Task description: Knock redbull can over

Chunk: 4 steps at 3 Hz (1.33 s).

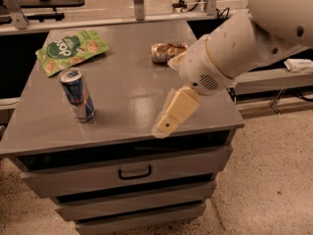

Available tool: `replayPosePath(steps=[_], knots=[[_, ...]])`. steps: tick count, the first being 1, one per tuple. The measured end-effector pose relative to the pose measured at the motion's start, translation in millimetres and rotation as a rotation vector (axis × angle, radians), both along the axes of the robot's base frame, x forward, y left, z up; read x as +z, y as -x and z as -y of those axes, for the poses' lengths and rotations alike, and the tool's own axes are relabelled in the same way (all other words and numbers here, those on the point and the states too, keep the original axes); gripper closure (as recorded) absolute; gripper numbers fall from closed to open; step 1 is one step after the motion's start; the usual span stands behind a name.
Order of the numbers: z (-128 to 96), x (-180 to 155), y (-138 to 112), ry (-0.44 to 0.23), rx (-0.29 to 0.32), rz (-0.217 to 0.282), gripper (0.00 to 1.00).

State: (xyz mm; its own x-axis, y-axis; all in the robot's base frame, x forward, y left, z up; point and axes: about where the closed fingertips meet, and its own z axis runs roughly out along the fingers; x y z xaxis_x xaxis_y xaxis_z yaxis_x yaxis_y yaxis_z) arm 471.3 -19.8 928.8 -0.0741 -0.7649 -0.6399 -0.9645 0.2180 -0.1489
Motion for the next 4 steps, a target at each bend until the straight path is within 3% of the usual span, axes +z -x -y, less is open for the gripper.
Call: replayPosePath(steps=[1, 2, 3, 4], knots=[[0.8, -0.5, 0.9, 0.005, 0.002, -0.002, 0.00], [-2.8, 0.4, -2.6, -0.034, 0.015, 0.005, 0.00], [-35.3, -9.3, -10.8, -0.145, 0.061, 0.013, 0.00], [-88.3, -14.5, -23.8, -0.287, 0.109, 0.045, 0.00]])
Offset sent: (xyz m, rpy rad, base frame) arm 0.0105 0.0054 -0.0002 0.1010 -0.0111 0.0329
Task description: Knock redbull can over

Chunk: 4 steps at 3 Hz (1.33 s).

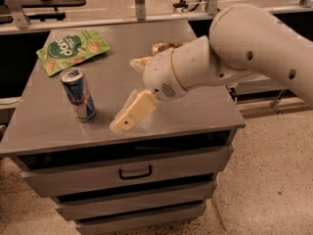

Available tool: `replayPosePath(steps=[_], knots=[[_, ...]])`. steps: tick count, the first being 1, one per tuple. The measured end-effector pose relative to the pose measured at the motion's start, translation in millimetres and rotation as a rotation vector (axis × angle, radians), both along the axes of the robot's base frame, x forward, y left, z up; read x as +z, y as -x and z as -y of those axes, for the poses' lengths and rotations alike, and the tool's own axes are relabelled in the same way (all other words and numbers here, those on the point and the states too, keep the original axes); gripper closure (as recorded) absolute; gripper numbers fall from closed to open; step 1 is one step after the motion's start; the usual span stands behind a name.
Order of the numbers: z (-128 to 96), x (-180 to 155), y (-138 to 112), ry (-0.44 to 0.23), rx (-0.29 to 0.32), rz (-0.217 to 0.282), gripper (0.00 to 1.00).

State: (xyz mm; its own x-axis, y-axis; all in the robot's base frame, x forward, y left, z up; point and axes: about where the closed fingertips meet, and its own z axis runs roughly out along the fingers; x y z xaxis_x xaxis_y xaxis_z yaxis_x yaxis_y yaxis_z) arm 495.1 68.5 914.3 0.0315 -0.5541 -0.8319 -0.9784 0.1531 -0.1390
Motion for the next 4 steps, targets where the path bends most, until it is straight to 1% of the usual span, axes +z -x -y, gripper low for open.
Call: replayPosePath(steps=[1, 2, 3, 4], knots=[[-45.7, -4.4, -11.7, -0.118, 0.026, 0.024, 0.00], [-81.3, -10.7, -21.9, -0.197, 0.042, 0.035, 0.00], [-111.4, -16.1, -30.1, -0.258, 0.055, 0.026, 0.00], [-131.6, -19.9, -41.7, -0.300, 0.056, 0.023, 0.00]])
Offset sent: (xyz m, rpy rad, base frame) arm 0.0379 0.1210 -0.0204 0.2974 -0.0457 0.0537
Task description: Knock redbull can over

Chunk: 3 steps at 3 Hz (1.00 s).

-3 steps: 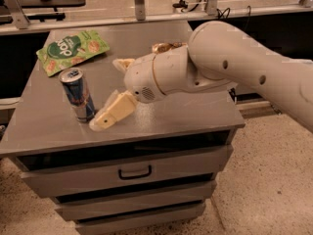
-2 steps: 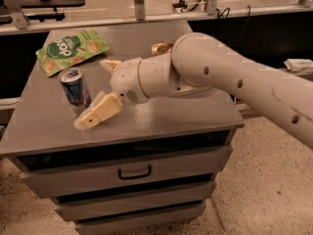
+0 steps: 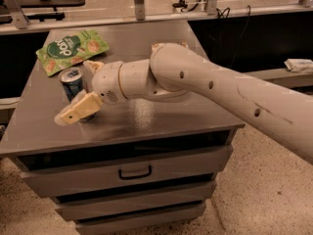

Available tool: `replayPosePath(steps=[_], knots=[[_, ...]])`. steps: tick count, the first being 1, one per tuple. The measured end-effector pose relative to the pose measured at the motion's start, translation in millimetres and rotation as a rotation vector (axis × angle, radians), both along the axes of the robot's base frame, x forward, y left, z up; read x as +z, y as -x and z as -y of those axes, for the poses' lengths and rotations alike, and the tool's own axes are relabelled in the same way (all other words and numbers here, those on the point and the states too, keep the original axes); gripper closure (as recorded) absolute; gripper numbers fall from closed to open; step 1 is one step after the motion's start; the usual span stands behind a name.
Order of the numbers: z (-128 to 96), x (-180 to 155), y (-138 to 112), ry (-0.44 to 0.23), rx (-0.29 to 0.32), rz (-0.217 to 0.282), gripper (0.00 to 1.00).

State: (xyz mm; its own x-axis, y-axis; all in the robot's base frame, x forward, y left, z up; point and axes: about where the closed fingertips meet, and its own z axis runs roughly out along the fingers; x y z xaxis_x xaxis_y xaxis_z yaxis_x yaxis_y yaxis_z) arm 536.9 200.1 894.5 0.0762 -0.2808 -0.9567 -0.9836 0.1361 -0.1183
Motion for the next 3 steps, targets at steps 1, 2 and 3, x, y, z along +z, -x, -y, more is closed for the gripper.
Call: replayPosePath(steps=[1, 2, 3], knots=[[-10.9, 0.4, -22.5, -0.031, -0.009, 0.010, 0.00], [-14.6, 4.6, -54.8, -0.041, -0.016, 0.026, 0.00], [-10.7, 9.8, -98.3, -0.050, -0.035, 0.017, 0.00]])
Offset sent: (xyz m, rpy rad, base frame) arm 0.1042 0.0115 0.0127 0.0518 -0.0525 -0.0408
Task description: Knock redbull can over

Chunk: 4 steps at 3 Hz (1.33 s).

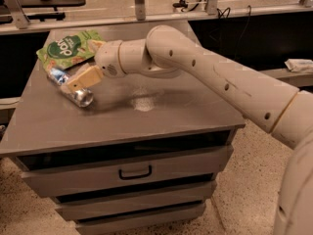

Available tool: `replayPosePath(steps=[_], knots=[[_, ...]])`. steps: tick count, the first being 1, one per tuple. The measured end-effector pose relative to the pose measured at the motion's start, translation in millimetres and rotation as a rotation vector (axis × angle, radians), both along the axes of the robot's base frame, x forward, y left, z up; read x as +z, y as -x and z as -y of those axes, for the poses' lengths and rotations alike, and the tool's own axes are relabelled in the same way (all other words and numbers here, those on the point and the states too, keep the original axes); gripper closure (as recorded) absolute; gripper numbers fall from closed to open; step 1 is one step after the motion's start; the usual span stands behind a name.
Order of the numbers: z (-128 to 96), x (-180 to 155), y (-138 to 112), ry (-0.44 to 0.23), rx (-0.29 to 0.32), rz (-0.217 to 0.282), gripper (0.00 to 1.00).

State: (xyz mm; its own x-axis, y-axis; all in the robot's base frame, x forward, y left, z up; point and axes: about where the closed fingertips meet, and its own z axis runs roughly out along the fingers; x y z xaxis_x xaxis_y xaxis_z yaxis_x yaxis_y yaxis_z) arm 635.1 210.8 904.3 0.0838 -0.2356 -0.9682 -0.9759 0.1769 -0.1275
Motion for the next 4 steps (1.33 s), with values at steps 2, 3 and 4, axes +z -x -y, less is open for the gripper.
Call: replayPosePath(steps=[2, 3, 4], knots=[[32.4, -3.0, -66.3, 0.027, -0.069, -0.018, 0.00], [64.6, 1.2, -53.1, 0.064, -0.049, 0.020, 0.00], [120.3, 11.4, -25.3, 0.117, -0.033, 0.078, 0.00]])
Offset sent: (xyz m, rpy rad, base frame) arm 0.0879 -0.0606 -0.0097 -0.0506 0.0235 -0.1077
